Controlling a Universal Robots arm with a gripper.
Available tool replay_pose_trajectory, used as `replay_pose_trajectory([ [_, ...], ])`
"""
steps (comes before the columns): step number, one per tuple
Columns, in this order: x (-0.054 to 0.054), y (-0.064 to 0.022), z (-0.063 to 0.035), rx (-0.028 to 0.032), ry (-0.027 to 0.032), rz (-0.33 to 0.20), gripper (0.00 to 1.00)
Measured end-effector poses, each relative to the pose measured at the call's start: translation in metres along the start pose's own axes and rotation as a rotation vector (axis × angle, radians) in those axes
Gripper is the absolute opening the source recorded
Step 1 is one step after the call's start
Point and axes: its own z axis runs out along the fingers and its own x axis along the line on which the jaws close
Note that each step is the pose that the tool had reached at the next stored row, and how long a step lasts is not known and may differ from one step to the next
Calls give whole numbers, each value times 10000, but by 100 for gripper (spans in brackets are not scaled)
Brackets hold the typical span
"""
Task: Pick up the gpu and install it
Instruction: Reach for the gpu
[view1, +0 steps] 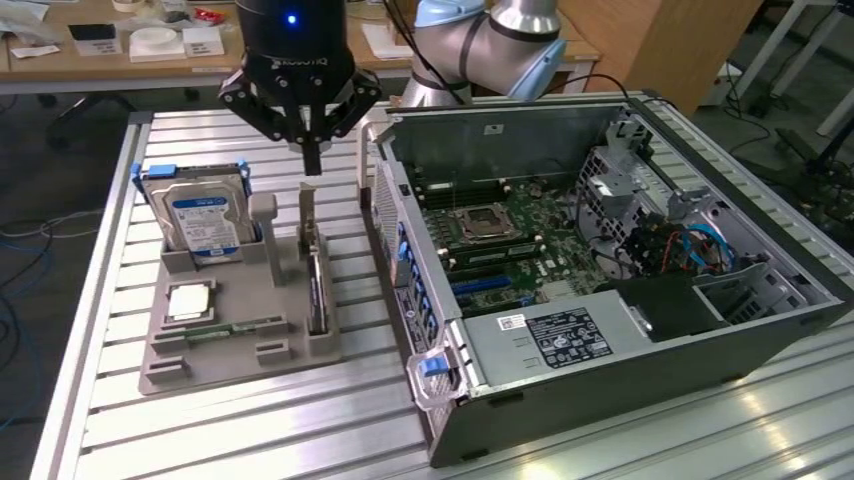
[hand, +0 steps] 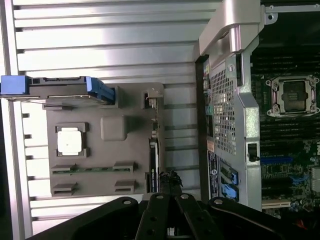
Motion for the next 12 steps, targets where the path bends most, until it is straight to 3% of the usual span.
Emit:
replay_pose_trajectory([
  [12,23,-259,8,5,0,0,11],
])
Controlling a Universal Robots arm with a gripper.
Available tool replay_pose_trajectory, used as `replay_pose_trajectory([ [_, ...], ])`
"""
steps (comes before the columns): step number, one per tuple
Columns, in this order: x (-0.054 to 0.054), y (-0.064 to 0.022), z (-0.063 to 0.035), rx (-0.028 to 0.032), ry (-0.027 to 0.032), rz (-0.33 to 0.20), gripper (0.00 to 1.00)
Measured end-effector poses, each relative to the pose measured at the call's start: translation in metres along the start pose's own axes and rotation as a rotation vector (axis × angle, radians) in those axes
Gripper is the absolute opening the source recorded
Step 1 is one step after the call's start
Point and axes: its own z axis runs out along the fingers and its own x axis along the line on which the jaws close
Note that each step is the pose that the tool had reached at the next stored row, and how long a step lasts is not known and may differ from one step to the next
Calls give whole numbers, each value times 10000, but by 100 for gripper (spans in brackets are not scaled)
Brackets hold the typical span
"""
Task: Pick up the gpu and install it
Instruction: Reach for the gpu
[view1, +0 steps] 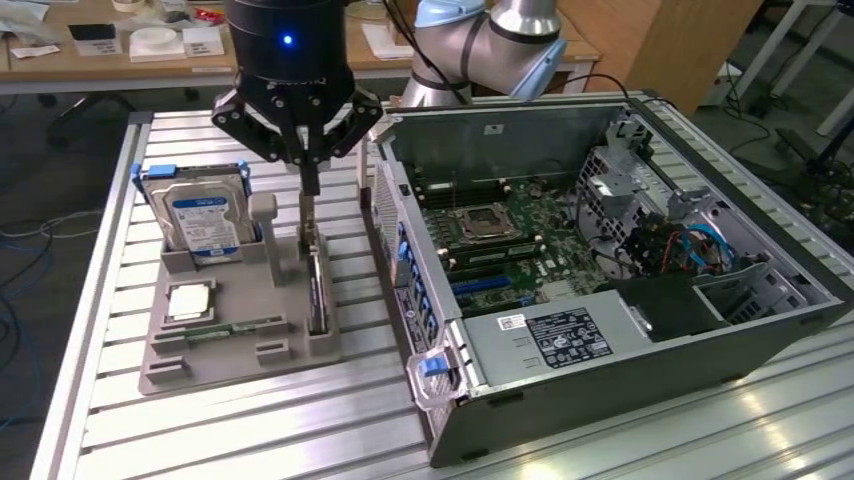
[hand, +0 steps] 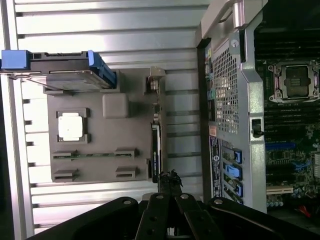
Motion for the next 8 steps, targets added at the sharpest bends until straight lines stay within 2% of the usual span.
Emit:
replay_pose_trajectory([
  [3,7,-42,6,3,-1,-1,11],
  [8,8,-43,7,3,-1,-1,11],
])
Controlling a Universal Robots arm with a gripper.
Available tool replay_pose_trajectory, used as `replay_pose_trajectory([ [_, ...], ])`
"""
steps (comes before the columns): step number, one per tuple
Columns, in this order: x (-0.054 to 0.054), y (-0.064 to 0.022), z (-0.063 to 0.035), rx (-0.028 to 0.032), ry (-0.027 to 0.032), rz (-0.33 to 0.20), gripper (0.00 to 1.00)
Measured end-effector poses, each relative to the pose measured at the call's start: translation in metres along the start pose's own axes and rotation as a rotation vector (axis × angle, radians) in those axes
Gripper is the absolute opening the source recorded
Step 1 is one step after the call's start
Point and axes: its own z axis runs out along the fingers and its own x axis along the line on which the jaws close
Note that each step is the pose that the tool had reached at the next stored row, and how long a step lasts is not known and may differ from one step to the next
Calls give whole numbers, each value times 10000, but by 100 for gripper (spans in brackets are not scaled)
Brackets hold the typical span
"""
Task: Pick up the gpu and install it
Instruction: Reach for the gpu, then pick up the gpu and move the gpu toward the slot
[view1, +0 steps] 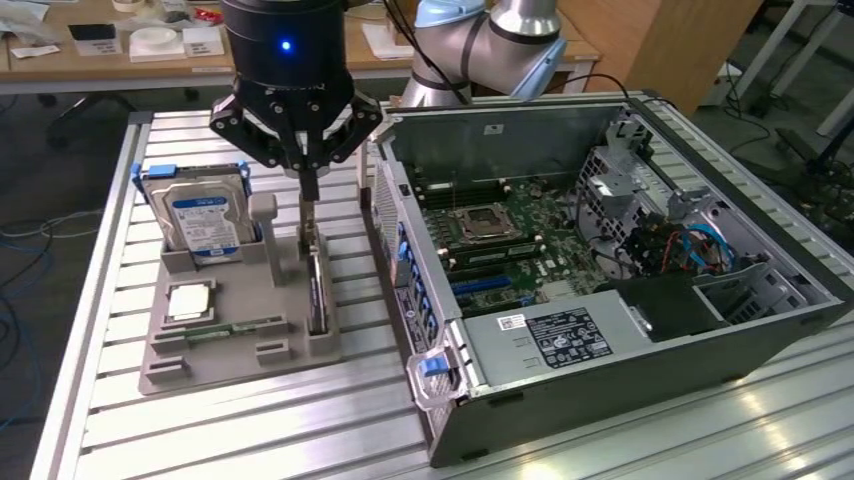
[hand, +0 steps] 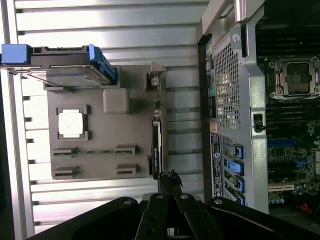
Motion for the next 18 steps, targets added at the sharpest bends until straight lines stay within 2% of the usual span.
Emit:
replay_pose_trajectory([
  [18,0,0,9,1,0,0,11],
])
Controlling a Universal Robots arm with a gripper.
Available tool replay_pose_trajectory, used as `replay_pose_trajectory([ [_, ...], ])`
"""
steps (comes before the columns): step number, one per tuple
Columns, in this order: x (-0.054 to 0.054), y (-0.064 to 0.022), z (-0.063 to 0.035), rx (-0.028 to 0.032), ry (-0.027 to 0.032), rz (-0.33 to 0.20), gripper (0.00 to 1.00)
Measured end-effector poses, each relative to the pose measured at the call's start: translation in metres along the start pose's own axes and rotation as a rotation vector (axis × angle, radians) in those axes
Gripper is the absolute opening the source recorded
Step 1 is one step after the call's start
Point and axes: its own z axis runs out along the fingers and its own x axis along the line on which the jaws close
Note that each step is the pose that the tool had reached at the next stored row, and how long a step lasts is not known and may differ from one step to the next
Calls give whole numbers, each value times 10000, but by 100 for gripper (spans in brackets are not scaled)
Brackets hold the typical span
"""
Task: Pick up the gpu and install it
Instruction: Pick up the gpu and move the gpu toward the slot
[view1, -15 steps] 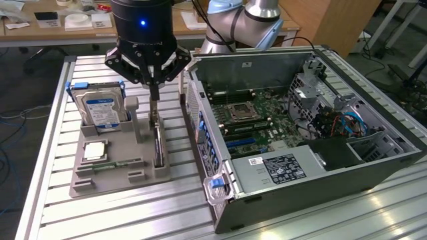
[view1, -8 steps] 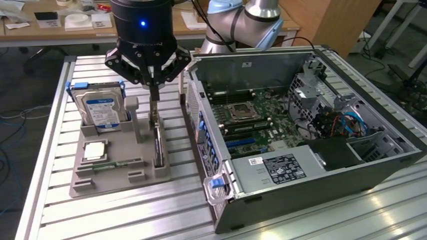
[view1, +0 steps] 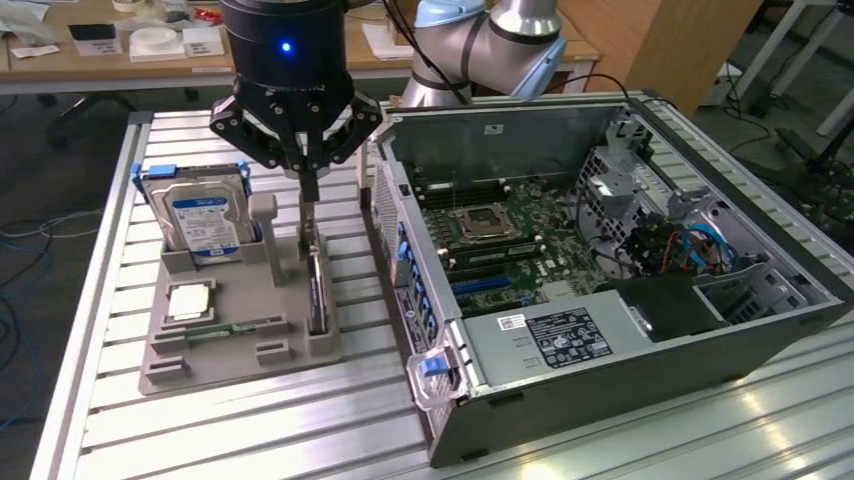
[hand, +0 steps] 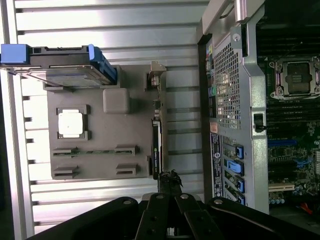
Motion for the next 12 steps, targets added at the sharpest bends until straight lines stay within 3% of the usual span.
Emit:
replay_pose_trajectory([
  [2,0,0,0,0,0,1,11],
  [5,0,0,0,-1,0,1,29],
  [8,0,0,0,-1,0,0,35],
  [9,0,0,0,0,0,0,42],
  [12,0,0,0,0,0,1,42],
])
